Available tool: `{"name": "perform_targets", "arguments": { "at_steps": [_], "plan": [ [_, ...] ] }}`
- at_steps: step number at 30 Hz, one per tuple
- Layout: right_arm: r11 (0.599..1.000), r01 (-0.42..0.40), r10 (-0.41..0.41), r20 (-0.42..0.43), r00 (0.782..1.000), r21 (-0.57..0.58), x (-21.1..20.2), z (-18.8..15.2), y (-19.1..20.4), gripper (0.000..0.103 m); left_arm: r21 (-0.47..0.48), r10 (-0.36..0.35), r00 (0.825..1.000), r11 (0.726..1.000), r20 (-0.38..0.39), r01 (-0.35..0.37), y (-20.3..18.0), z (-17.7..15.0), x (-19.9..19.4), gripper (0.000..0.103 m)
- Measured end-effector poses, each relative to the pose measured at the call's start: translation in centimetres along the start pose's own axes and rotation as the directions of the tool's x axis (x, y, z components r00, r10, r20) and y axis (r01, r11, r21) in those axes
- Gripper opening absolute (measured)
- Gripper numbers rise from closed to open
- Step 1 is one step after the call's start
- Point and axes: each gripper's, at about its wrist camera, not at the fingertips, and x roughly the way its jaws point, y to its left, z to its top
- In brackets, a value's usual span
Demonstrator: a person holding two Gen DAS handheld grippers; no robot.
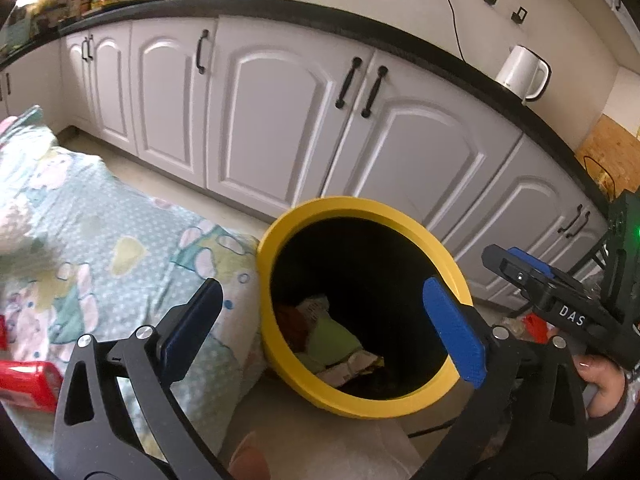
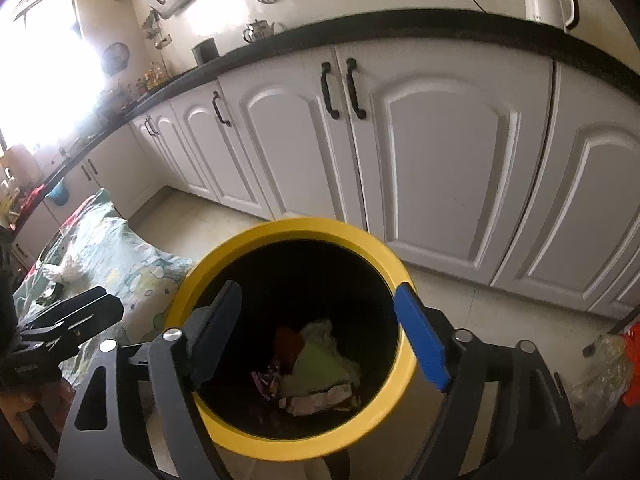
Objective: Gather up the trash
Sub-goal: 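Move both open tools back over the remaining items on the bed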
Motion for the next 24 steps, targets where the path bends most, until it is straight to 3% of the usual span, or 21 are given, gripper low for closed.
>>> {"name": "perform_targets", "arguments": {
  "at_steps": [14, 24],
  "plan": [
    [0.996, -0.027, 0.033, 0.081, 0.996, -0.081, -2.0, 0.4, 3.7, 0.085, -0.021, 0.093, 0.991, 0.996, 0.095, -0.091, 2.1, 0.0, -4.5, 0.092],
    [0.987, -0.095, 0.108, 0.097, 0.989, -0.130, -3.1, 0.4, 6.7, 0.085, -0.053, 0.167, 0.973, 0.986, 0.156, -0.161, 4.4, -0.2, -7.8, 0.092]
  ]
}}
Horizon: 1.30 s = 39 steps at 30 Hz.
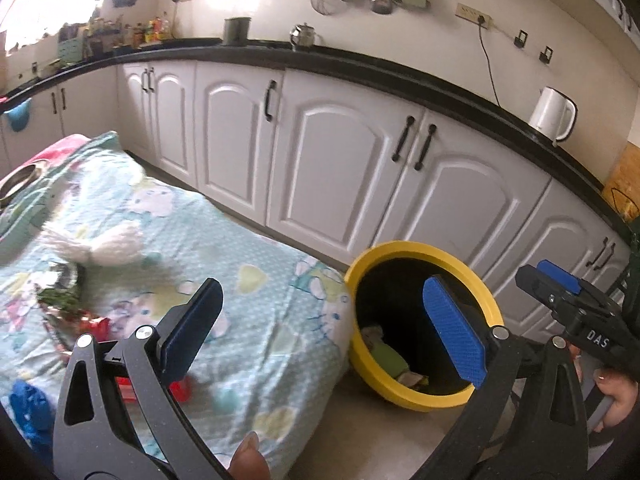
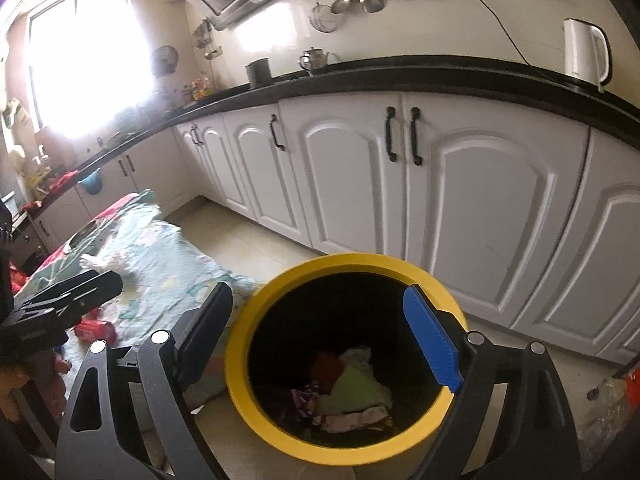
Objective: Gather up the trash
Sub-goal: 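Move both open tools back over the remaining items on the bed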
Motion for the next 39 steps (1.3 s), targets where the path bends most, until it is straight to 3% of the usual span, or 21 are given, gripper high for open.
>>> {"name": "perform_targets", "arguments": {
  "at_steps": [15, 28, 39],
  "plan": [
    [0.985, -0.128, 0.127, -0.016, 0.992, -0.114, -0.1, -0.1, 6.0, 0.085, -0.043, 0.117, 0.989, 0.993, 0.093, -0.113, 4.5, 0.6, -4.4, 0.092],
    [0.930, -0.275, 0.266, -0.067, 0.961, -0.246, -0.2, -0.8, 12.5, 0.085, -0.105, 0.182, 0.977, 0.980, 0.114, -0.170, 8.3, 0.4, -6.5, 0.092],
    [0.888, -0.347, 0.321, -0.132, 0.938, -0.301, 0.8, -1.3, 15.8, 0.085, -0.171, 0.231, 0.967, 0.962, 0.103, -0.212, 12.0, -0.1, -7.2, 0.092]
  ]
}}
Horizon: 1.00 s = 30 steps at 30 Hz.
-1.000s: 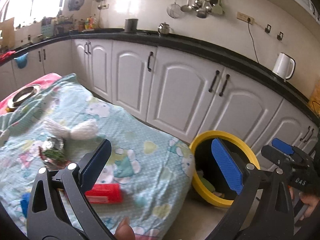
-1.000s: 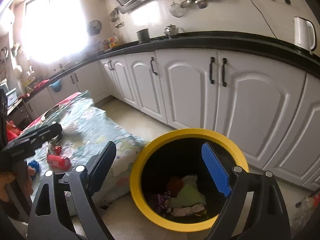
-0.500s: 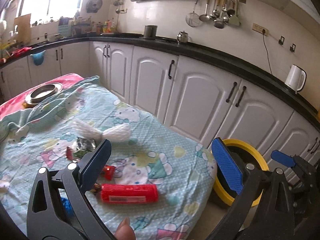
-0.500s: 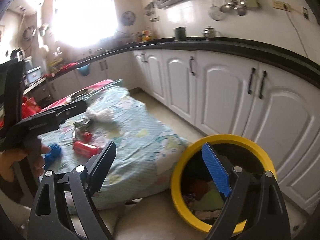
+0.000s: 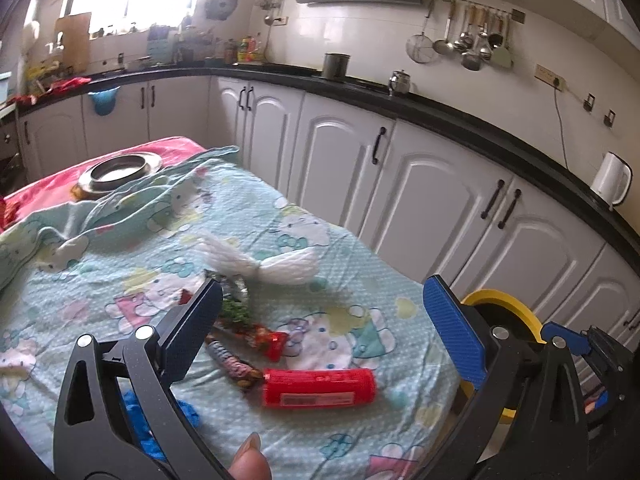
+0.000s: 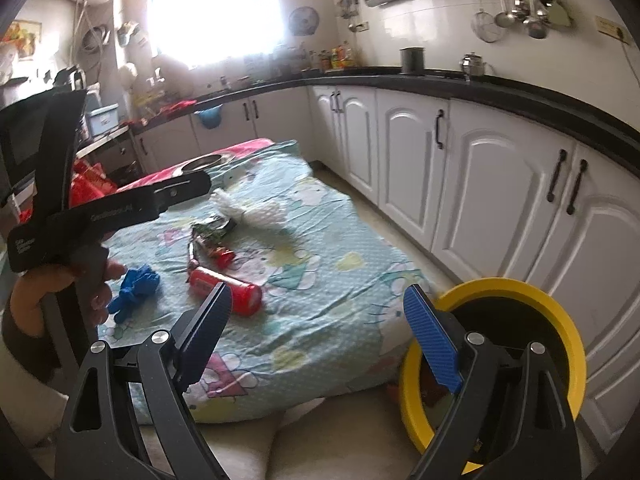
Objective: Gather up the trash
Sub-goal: 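Move both open tools back over the remaining items on the bed, then grasp the dark snack packet with the left tool while the right tool grasps the red can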
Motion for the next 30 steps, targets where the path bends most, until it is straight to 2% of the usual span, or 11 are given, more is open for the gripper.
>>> {"name": "perform_targets", "arguments": {
  "at_steps": [6, 14, 17, 19, 25, 30],
  "plan": [
    [0.997, -0.050, 0.048, -0.027, 0.998, -0.066, 1.8, 0.7, 1.9, 0.085, -0.043, 0.028, 1.000, 0.999, -0.005, -0.028, 2.5, 0.1, 0.2, 0.092],
    [0.974, -0.134, 0.114, -0.116, 0.987, -0.182, 5.6, 1.1, 4.8, 0.085, -0.093, 0.050, 0.998, 0.994, -0.040, -0.054, 5.8, -0.1, 0.8, 0.091],
    [0.964, -0.176, 0.148, -0.146, 0.978, -0.197, 7.2, 1.1, 5.6, 0.085, -0.102, 0.050, 0.996, 0.993, -0.074, -0.057, 6.8, -0.3, 1.6, 0.080],
    [0.962, -0.185, 0.154, -0.160, 0.975, -0.200, 8.2, 1.1, 5.9, 0.085, -0.121, 0.028, 0.994, 0.992, -0.102, -0.040, 7.4, -0.4, 2.2, 0.071],
    [0.947, -0.234, 0.187, -0.218, 0.958, -0.219, 11.2, 1.1, 6.6, 0.085, -0.169, -0.027, 0.985, 0.986, -0.170, -0.002, 8.4, -0.9, 4.2, 0.052],
    [0.932, -0.268, 0.204, -0.255, 0.945, -0.245, 12.9, 0.9, 6.9, 0.085, -0.214, -0.054, 0.978, 0.977, -0.204, 0.009, 9.2, -1.1, 5.4, 0.045]
  ]
}}
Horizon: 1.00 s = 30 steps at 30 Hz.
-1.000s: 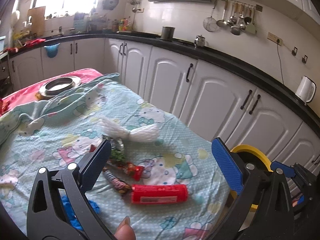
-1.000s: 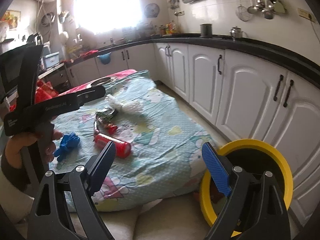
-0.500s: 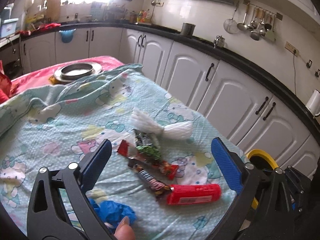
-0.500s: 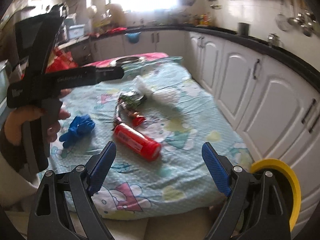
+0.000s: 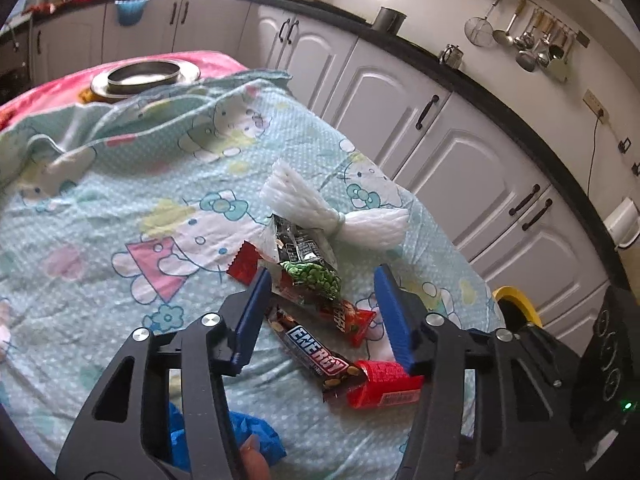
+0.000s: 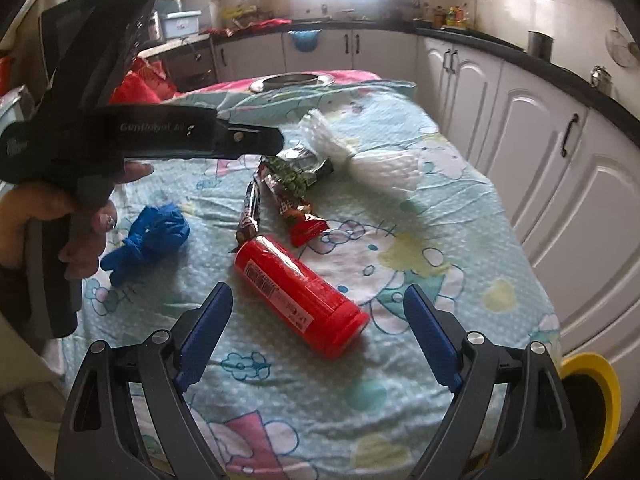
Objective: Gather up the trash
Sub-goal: 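Grasp the dark snack packet with the left tool while the right tool grasps the red can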
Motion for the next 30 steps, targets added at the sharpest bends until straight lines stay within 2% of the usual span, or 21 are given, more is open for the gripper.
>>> {"name": "perform_targets", "arguments": {
  "at_steps": [17, 21, 27, 29, 30],
  "plan": [
    [0.989, -0.071, 0.063, -0.065, 0.996, -0.127, 4.2, 1.5, 0.4, 0.085, -0.079, -0.035, 0.998, 0.996, -0.055, 0.031, 0.7, 0.2, 2.4, 0.028],
    [0.987, -0.093, 0.083, -0.083, 0.993, -0.132, 4.9, 1.4, 0.8, 0.084, -0.088, -0.033, 0.998, 0.996, -0.060, 0.028, 0.8, 0.2, 2.7, 0.019],
    [0.984, -0.101, 0.090, -0.079, 0.993, -0.149, 5.0, 0.8, 1.8, 0.072, -0.095, -0.048, 0.997, 0.995, -0.061, 0.042, 0.8, 0.1, 2.8, 0.017],
    [0.984, -0.098, 0.087, -0.077, 0.993, -0.149, 4.8, 0.6, 1.9, 0.063, -0.091, -0.049, 0.997, 0.995, -0.062, 0.043, 0.7, 0.1, 2.9, 0.016],
    [0.984, -0.099, 0.088, -0.077, 0.993, -0.149, 4.7, 0.6, 1.9, 0.060, -0.086, -0.052, 0.997, 0.995, -0.062, 0.047, 0.6, 0.0, 2.9, 0.008]
  ]
}}
